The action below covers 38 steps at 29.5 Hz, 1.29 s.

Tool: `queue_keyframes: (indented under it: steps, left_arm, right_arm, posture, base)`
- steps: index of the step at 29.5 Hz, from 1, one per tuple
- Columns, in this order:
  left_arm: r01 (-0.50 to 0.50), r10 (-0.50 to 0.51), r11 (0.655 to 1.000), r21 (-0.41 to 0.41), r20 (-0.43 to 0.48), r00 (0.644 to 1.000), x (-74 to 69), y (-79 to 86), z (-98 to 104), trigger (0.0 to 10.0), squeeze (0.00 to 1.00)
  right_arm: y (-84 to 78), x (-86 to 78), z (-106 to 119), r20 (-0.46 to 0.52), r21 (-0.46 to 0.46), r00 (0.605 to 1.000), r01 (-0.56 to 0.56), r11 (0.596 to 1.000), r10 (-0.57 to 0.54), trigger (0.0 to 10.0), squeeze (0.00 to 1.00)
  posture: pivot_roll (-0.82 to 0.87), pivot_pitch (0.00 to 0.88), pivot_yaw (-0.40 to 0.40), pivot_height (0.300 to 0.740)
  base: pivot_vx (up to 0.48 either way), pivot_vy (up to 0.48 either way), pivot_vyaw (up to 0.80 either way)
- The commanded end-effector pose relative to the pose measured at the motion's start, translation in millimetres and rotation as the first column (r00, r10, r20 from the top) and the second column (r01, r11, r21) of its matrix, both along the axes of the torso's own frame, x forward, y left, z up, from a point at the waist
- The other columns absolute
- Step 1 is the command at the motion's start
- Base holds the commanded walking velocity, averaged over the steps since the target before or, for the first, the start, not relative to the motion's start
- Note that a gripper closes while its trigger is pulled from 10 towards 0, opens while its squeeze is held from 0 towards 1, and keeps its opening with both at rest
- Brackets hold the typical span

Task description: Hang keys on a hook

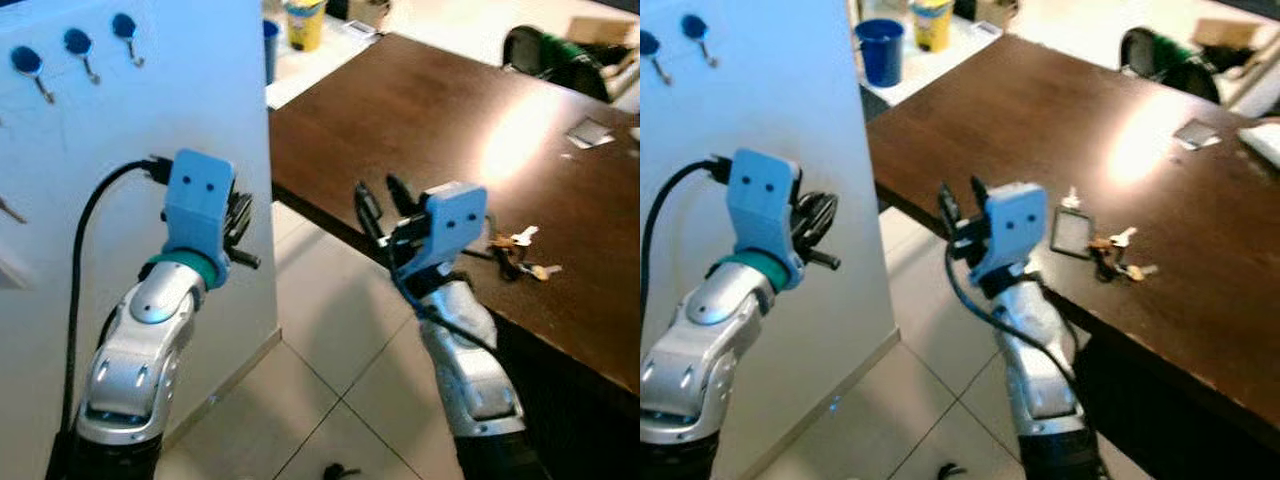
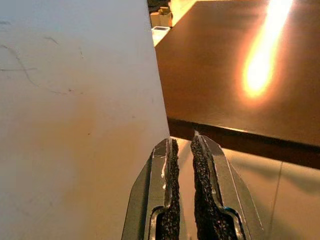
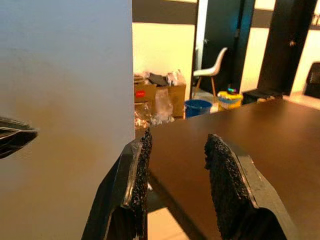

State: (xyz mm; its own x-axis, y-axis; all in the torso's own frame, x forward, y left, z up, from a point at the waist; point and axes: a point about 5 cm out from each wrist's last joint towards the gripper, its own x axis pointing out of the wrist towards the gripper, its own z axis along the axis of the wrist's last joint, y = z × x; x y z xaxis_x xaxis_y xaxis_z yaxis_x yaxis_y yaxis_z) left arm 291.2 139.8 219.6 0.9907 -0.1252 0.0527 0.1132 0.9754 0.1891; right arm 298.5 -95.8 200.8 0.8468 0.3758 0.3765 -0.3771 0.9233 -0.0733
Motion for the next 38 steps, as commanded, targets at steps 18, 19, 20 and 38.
queue_keyframes:
  steps: [18,19,20,38]
  left_arm:
    - [0.028,-0.033,0.994,0.105,0.047,0.998,0.9,-4.1,2.7,10.0,0.0]
    - [0.027,-0.033,0.994,0.107,0.05,0.998,1.0,-4.2,3.0,10.0,0.0]
    - [0.028,-0.034,0.994,0.109,0.054,0.998,1.0,-4.3,3.4,10.0,0.0]
    - [0.015,-0.024,0.992,0.126,0.067,0.997,2.8,-3.9,1.0,10.0,0.0]
  right_arm:
    - [-2.1,0.2,-7.3,-0.031,-0.005,1.0,0.001,1.0,-0.002,10.0,0.0]
    - [-2.1,0.2,-7.3,-0.031,-0.005,1.0,0.001,1.0,-0.002,10.0,0.0]
    - [-2.1,0.2,-7.5,-0.031,-0.005,1.0,0.002,1.0,-0.002,10.0,0.0]
    - [-1.8,1.3,-7.2,-0.027,-0.008,1.0,0.005,1.0,-0.005,10.0,0.0]
  posture:
    - [0.11,0.032,0.101,0.74]
    - [0.11,0.032,0.101,0.74]
    - [0.11,0.029,0.101,0.74]
    - [0.1,0.022,0.101,0.74]
  base:
    - [0.0,0.0,-0.8]
    - [0.0,0.0,-0.8]
    - [0.0,0.0,-0.8]
    - [0.0,0.0,-0.8]
